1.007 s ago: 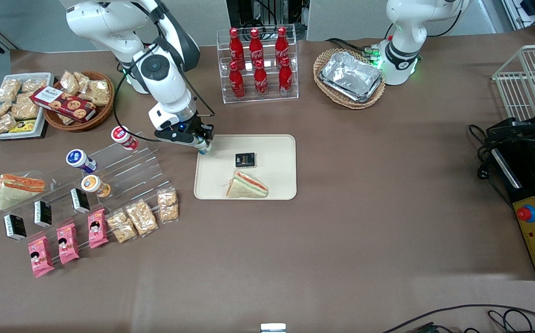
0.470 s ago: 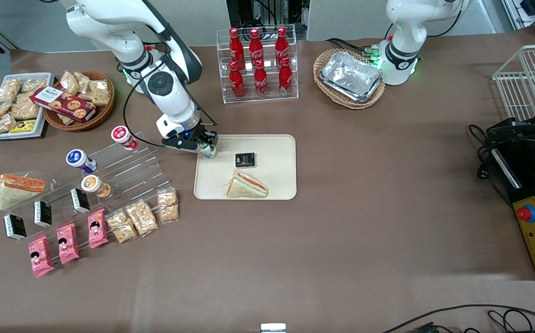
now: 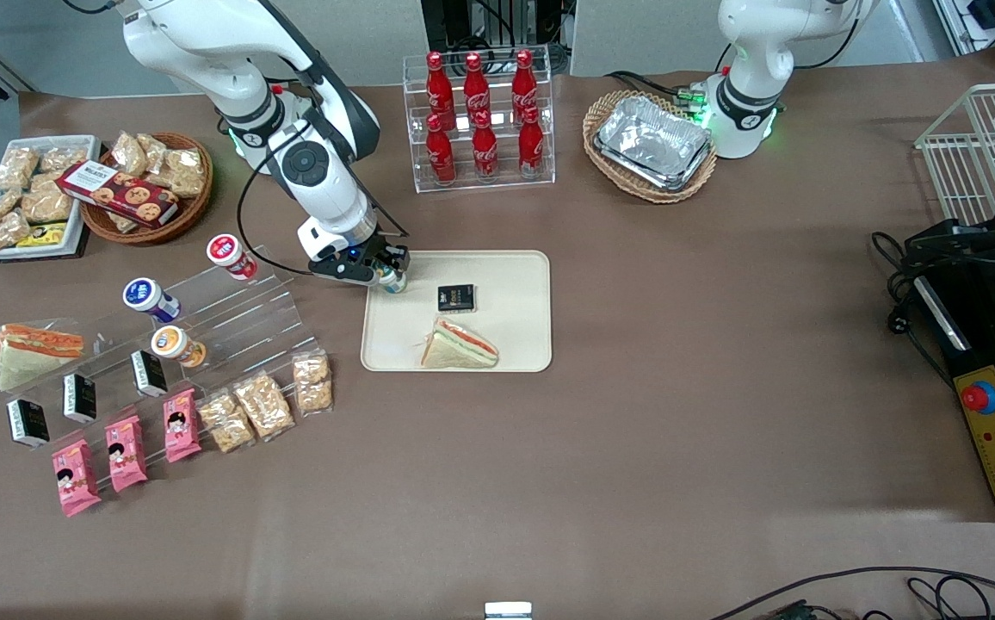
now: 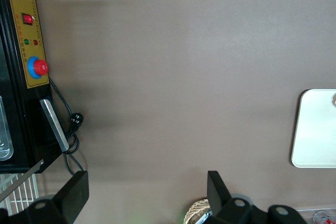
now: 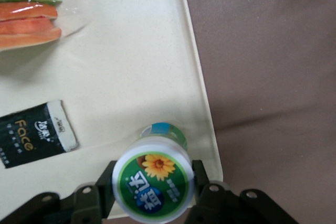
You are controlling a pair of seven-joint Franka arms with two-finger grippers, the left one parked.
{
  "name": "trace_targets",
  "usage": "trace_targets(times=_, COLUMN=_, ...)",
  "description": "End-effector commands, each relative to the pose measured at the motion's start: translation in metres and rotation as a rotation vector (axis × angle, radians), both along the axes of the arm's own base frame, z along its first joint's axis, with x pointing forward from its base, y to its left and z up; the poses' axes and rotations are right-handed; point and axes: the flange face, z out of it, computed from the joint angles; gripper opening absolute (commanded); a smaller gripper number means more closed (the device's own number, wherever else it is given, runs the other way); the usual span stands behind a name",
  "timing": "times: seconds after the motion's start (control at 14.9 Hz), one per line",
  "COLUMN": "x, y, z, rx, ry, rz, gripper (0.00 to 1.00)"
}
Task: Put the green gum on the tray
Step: 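Lower the green gum jar onto the tray beside the black packet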
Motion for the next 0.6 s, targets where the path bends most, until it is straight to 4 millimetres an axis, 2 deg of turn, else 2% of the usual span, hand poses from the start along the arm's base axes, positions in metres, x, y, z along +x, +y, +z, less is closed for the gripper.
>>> trace_targets(times=0.0, x=-0.001, y=0.002, z=-0.003, rx=0.014, ry=-0.008, rz=-0.008, gripper=1.0)
trace_targets(times=0.34, x=0.003, y=0.002, z=0.0, rx=0.015, ry=-0.013, rz=0.001, gripper=1.0)
trace_targets(times=0.54, x=0.012, y=0.006, z=0.018, rx=0.012, ry=-0.034, rz=0.014, gripper=1.0)
